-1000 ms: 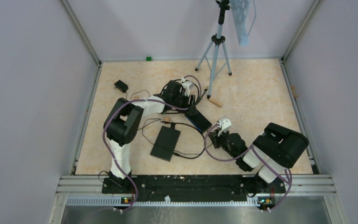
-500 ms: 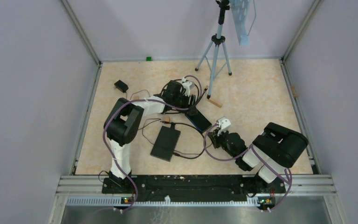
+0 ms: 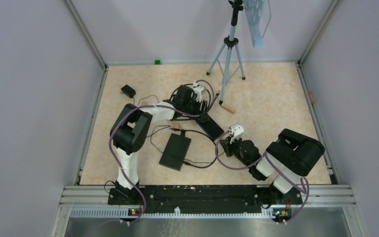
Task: Insert the plug into the switch port
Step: Insert the connector into the switch port.
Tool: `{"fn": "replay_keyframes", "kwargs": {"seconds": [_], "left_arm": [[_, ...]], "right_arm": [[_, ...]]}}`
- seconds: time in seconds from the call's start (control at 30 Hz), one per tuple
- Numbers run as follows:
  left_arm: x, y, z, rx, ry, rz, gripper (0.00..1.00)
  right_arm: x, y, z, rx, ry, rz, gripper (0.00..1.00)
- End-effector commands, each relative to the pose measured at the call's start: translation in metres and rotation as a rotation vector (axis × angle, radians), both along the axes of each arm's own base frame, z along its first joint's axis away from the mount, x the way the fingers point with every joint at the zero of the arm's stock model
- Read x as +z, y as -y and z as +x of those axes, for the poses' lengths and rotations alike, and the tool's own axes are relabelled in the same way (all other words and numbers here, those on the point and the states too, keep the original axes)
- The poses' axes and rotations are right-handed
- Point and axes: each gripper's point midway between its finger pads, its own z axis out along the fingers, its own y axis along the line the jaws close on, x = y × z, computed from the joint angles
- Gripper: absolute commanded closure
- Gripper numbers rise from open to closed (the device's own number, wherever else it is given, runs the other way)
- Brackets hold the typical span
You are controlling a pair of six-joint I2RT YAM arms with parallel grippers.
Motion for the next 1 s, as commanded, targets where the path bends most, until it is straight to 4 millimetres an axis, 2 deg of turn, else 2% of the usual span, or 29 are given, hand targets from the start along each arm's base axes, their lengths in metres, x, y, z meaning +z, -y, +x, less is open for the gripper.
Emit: {"fn": "replay_keyframes", "kwargs": {"seconds": [0.0, 0.23, 0.97], "left_arm": [[-0.056, -0.01, -0.051, -0.052, -0.196, 0.114, 0.37], [-0.058, -0.01, -0.05, -0.055, -0.196, 0.118, 0.37], [-0.063, -0.012, -0.052, -0.061, -0.201, 0.131, 0.37]], "right_arm": [[0.033, -0.014, 0.02, -0.005, 0.097, 0.085, 1.0], [0.04, -0.012, 0.024, -0.02, 0.117, 0.101, 1.0], [0.043, -0.021, 0.022, 0.021, 0.124, 0.156, 1.0]]}}
